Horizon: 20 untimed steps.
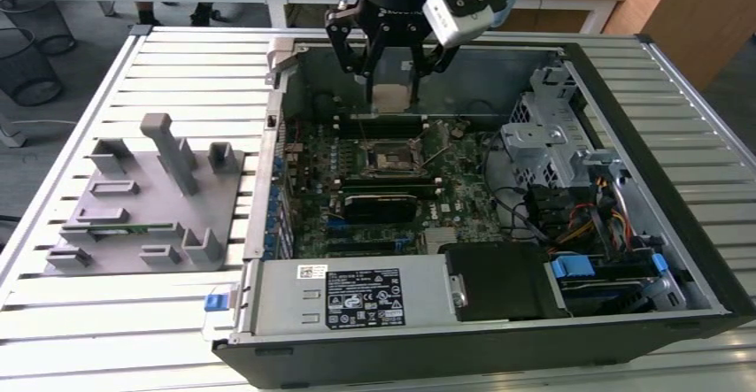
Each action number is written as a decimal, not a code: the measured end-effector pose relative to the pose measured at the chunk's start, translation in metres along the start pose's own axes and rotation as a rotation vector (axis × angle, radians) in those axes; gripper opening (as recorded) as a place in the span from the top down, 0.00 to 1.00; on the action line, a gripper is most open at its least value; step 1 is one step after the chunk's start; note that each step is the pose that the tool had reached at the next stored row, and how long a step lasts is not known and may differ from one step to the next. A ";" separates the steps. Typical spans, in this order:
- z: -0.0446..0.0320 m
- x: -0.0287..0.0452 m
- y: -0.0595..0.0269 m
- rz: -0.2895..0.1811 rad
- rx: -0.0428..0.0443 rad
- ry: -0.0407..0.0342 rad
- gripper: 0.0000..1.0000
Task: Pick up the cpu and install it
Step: 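Place the cpu into insertion slot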
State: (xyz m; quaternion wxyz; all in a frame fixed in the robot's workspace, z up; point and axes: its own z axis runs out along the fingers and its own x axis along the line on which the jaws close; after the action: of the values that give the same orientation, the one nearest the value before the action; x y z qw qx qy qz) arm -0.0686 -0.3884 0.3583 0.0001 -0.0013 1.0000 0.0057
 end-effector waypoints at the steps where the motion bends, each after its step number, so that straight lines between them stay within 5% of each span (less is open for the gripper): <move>1: 0.0001 0.0000 0.0000 0.007 -0.0001 -0.0001 0.47; 20: 0.0017 0.0000 0.0025 0.251 0.0004 -0.0040 0.47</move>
State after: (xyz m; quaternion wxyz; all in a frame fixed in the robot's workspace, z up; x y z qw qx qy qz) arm -0.0686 -0.3858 0.3567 0.0013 0.1238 0.9923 0.0054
